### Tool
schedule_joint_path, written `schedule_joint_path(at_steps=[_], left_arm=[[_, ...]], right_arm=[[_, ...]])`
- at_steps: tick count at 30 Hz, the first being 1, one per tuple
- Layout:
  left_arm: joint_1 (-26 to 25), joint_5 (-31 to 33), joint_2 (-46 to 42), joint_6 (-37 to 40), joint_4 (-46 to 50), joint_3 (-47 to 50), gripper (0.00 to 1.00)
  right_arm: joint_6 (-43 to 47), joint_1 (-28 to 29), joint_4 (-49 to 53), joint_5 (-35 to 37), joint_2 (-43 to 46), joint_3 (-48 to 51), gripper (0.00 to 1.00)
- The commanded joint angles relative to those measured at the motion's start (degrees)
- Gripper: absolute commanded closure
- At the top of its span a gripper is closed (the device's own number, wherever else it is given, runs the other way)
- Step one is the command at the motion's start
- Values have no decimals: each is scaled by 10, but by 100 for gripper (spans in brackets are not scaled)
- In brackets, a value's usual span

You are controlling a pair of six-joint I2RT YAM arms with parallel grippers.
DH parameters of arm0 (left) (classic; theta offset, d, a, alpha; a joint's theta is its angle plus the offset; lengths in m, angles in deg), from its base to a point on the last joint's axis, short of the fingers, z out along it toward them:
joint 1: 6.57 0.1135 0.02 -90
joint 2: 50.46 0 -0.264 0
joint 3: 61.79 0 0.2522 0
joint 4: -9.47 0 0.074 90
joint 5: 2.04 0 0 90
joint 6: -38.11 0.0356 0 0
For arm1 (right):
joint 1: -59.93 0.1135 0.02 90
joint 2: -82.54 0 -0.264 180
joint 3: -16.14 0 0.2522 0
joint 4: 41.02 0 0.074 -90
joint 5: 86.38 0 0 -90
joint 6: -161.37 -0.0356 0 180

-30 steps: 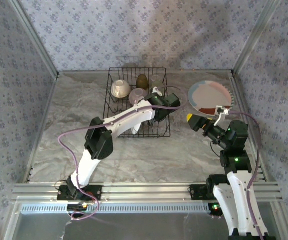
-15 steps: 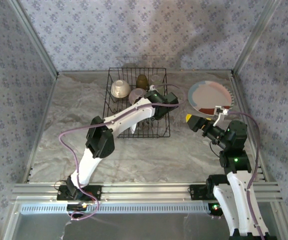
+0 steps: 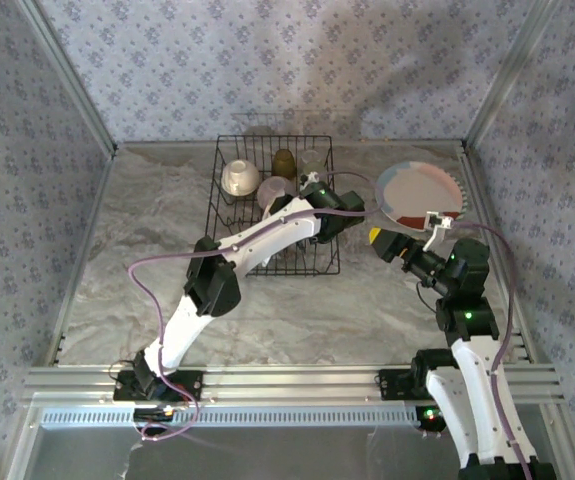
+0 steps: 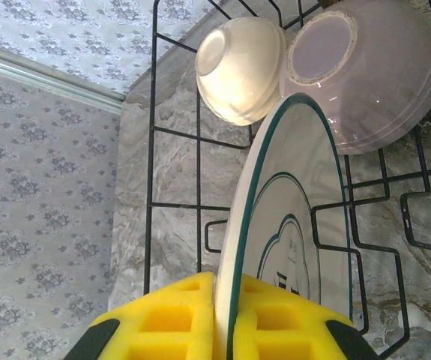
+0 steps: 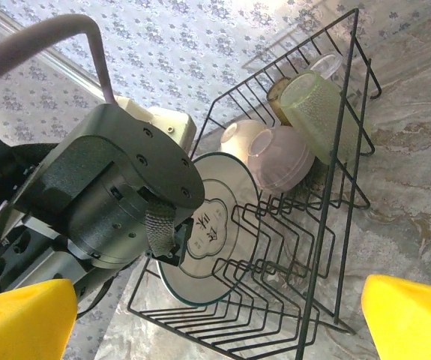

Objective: Unload the mixed dishes from the dish rack

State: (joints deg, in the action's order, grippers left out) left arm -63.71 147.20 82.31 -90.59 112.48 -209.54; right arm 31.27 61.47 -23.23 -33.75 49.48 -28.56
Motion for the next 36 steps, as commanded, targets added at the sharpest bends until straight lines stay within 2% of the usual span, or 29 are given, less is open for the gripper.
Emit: schedule_joint_path(at_steps=[1,14,28,32,34,36], left_arm=[[-15,20,-26,-9,32,-38,100],[-24,43,-47,-9,89,-94,100],[-27,42,-106,-4,101,-96,100],[-21,12,-140,11,73,-79,100],[-12,-36,-176,43,20,-44,100],[5,-110,-232,78,-64,26,100]], right_arm=[[1,5,-10,-10,2,-2,0],[9,6,1,-5,0,-11,0],[8,7,-1,-4,-3,-12,0],[11,7,4,-6,-6,-13,0],[13,7,7,-5,-7,-13,0],[14,7,8,-6,-9,-13,0]])
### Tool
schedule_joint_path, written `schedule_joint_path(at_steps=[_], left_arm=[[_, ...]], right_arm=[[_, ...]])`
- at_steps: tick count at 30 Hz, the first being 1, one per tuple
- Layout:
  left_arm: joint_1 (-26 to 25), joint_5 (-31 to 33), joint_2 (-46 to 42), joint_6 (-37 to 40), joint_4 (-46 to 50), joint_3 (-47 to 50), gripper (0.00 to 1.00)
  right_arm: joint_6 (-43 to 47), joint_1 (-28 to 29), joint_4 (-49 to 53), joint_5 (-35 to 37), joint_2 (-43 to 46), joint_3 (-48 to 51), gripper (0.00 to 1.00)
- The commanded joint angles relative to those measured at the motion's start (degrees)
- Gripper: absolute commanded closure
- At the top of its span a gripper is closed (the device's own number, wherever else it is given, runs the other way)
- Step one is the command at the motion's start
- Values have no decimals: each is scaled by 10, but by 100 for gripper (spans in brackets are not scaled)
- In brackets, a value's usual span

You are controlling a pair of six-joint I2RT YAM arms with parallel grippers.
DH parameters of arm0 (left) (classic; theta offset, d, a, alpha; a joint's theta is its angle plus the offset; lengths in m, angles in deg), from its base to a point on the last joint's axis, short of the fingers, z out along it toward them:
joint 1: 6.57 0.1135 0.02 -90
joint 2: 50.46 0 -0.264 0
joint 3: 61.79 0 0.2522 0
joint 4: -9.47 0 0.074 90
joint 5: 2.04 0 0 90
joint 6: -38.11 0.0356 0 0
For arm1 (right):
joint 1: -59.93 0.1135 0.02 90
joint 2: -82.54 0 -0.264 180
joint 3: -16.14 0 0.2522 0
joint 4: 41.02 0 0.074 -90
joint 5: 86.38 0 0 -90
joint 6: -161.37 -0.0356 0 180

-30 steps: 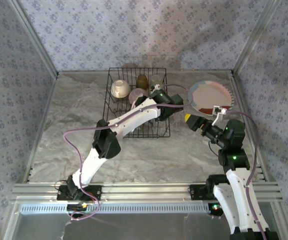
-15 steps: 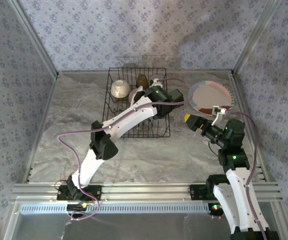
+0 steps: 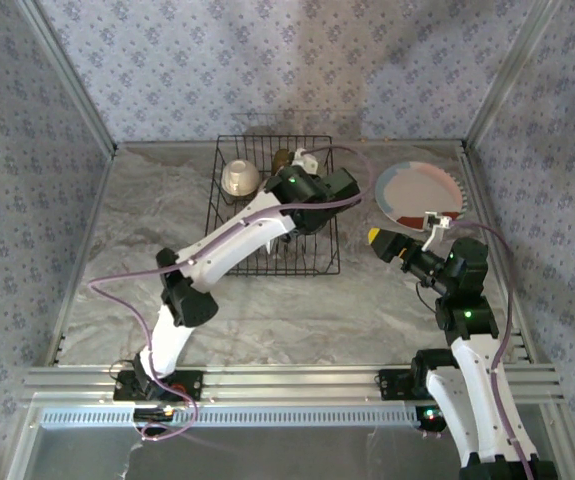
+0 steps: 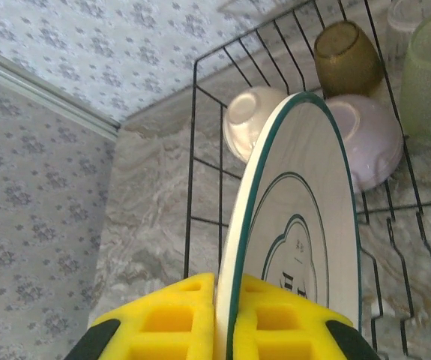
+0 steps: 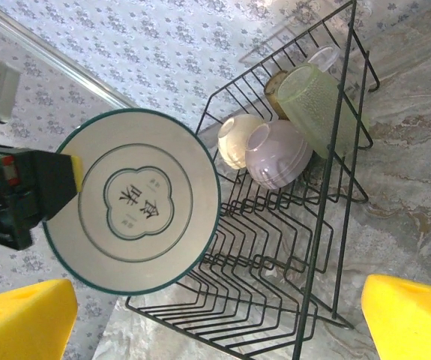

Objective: Unload the mixed dishes from the dish rack

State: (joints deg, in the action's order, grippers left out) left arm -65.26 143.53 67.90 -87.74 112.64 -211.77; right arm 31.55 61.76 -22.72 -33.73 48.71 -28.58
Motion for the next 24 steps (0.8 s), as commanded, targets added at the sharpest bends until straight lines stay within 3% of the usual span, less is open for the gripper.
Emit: schedule_joint_path(at_steps=[1,8,16,19,24], left_arm=[[29,-108,-114,60,-102,81,100],[140,-451,-290,103,-335,300,100],[297,-760,-396,76,-499,471,100],[351,-861,-414,43,-582,540,100],[395,-959,-427,-3,-714,641,100]], right_arm=[[11,4,4,-8,-2,-13,0],[6,5,5,-12,-6,-11,0],[-18,20,-29,-18,-41,-17,0],[-16,44,-38,-9,-54,-28,0],[1,117,-38,41,-85,-54,0]])
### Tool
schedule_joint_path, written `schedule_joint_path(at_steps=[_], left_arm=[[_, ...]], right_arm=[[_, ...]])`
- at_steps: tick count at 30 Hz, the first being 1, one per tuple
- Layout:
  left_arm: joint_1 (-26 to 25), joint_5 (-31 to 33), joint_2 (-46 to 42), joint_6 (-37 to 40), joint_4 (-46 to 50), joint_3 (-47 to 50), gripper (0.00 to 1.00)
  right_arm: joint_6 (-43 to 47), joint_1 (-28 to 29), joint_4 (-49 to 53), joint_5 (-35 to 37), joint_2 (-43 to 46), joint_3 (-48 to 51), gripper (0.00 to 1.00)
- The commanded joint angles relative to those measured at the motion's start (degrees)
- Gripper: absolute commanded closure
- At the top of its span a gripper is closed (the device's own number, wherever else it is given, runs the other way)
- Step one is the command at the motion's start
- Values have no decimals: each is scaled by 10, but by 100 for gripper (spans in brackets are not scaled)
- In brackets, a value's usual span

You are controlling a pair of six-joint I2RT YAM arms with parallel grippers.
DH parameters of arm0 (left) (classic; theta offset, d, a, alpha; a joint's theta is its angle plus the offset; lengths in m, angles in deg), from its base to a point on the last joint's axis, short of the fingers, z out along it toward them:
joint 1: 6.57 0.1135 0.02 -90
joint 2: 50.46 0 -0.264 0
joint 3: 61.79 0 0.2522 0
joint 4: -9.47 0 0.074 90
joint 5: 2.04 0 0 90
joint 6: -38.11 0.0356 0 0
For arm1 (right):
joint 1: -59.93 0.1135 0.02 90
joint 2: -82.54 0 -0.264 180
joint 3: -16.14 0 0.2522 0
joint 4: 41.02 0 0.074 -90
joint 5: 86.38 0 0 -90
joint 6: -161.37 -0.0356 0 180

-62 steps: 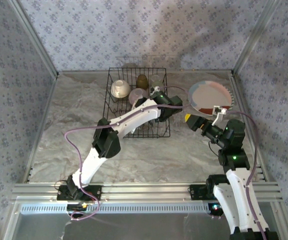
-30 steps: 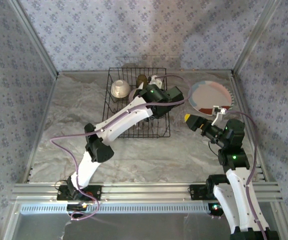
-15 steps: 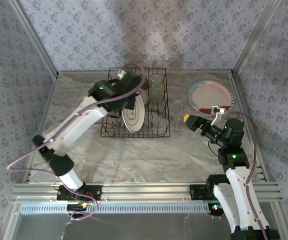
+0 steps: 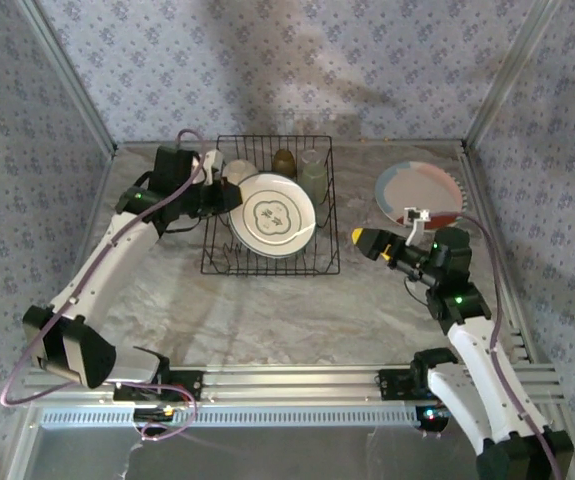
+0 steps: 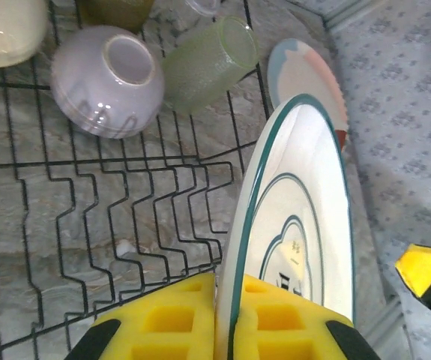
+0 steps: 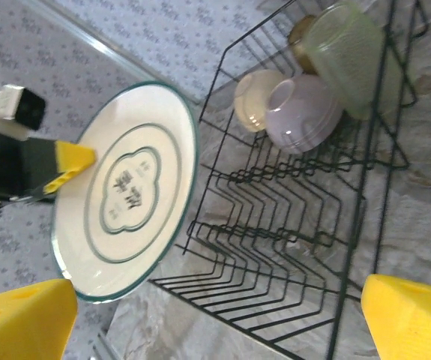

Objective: Unload the mixed dishes from the dish rack

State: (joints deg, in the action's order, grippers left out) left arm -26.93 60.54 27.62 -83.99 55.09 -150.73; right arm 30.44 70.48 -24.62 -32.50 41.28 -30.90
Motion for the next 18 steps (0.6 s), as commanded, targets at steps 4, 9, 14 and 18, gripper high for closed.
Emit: schedule_joint_path(at_steps=[4,9,14,18], left_arm=[[34,-173,-25,-59,-208,82,100],[56,-216,-30,-97,-262,108,100],[58,-228,-25,-130,-323,142,100],[59,-225,-29,-124,-316,143,100]], right_arm=[[18,92,-35,62,-57,-52,0],[24,139,-55,83,-119,-84,0],[9,163,-96,67,-177,-110,5],[-9,174,-125,61,-195,-119,11]])
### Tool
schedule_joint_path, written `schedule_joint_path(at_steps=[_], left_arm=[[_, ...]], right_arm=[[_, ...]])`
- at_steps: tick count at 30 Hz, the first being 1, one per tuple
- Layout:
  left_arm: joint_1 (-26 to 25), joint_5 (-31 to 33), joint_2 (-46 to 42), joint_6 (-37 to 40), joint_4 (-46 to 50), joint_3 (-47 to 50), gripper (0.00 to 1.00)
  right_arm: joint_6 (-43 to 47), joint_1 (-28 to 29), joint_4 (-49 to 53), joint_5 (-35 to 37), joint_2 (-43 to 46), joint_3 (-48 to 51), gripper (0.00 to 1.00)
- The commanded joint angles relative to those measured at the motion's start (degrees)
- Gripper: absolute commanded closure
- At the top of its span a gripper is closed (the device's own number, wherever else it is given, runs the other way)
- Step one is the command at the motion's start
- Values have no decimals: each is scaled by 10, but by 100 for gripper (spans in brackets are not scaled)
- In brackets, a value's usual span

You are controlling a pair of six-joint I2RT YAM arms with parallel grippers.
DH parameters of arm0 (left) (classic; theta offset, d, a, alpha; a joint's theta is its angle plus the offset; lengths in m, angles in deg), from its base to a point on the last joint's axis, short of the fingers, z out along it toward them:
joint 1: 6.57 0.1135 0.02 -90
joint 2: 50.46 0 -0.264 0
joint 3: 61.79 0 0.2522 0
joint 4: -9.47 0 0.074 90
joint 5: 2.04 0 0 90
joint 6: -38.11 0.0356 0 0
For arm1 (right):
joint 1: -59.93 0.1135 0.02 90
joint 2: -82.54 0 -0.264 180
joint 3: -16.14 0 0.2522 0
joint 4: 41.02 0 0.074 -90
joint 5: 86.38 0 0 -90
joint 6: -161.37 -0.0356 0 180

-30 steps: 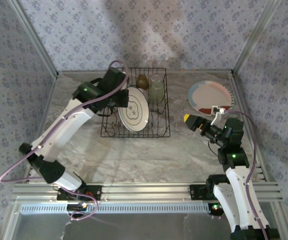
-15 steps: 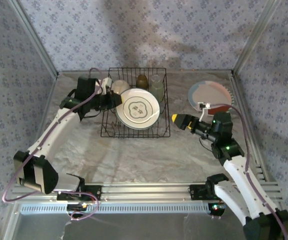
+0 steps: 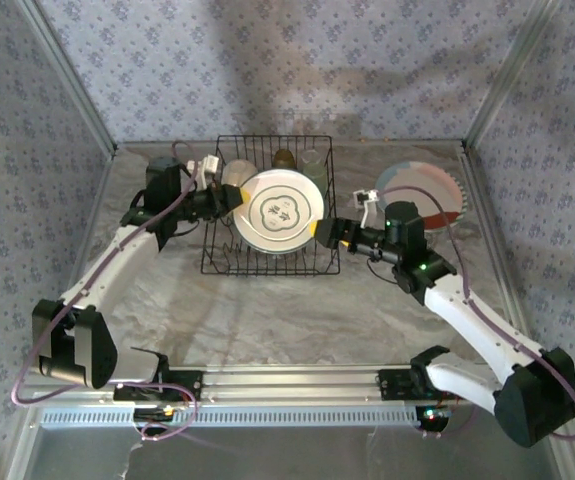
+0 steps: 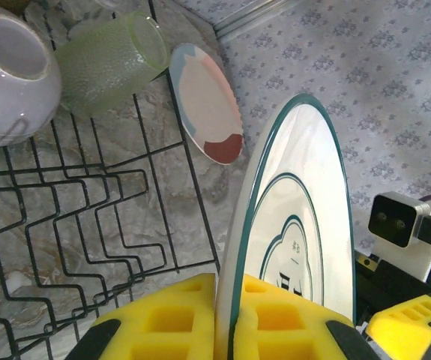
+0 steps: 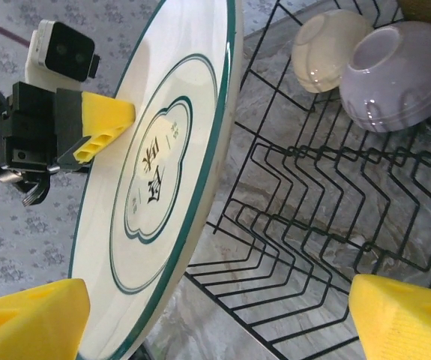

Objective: Unload the mixed dishes from the dish rack

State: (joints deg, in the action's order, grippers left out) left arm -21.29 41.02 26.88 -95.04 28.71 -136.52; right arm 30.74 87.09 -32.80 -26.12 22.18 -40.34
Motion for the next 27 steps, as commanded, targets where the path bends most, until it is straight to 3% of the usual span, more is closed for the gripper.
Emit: schedule_joint_path(at_steps=[1,18,27], left_arm=[[3,-28,-23,-12,-51,1,100],[3,-11,-14,4,-26,-1,100],[0,17,-12,32,15,-10,100]], right_arm=[[-14,10,-46,-1,-5,-26,12],[-40,26,6,34,-68,-89,61],[-7,54,89,90,-81,-127,77]])
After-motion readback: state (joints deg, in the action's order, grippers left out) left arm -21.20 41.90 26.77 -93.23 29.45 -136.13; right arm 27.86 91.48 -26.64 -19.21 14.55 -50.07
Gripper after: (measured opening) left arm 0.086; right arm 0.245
